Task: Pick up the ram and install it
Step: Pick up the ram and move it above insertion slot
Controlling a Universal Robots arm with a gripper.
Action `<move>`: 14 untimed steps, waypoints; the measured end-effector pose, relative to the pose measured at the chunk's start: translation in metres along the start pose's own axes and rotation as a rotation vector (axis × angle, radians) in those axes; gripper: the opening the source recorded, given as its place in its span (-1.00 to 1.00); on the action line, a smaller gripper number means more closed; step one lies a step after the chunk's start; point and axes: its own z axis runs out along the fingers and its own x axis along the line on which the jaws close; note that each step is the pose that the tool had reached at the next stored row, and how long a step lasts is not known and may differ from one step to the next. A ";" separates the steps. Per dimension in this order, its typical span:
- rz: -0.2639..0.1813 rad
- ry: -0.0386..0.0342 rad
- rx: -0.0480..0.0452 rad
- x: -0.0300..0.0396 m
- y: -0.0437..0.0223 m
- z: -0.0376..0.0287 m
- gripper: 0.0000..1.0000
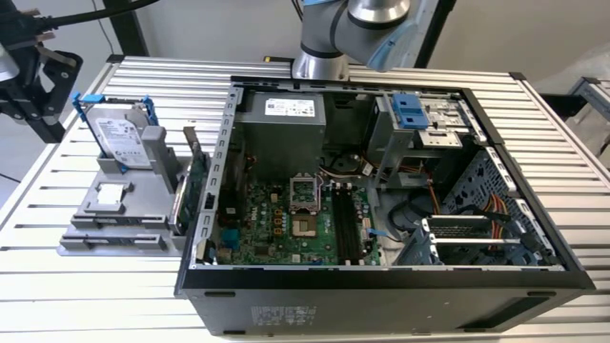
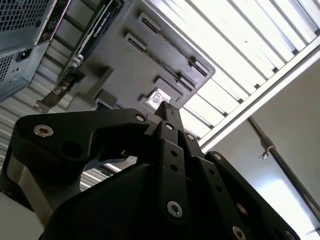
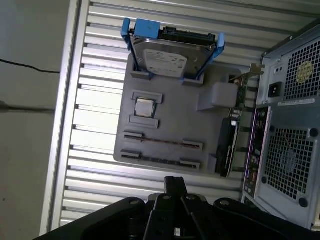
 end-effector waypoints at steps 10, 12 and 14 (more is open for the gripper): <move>-0.046 0.0024 -0.0009 0.0000 0.0000 0.0000 -1.00; -0.055 0.0027 -0.0011 0.0000 0.0000 0.0000 -1.00; -0.064 0.0032 -0.0013 0.0000 0.0000 0.0000 -1.00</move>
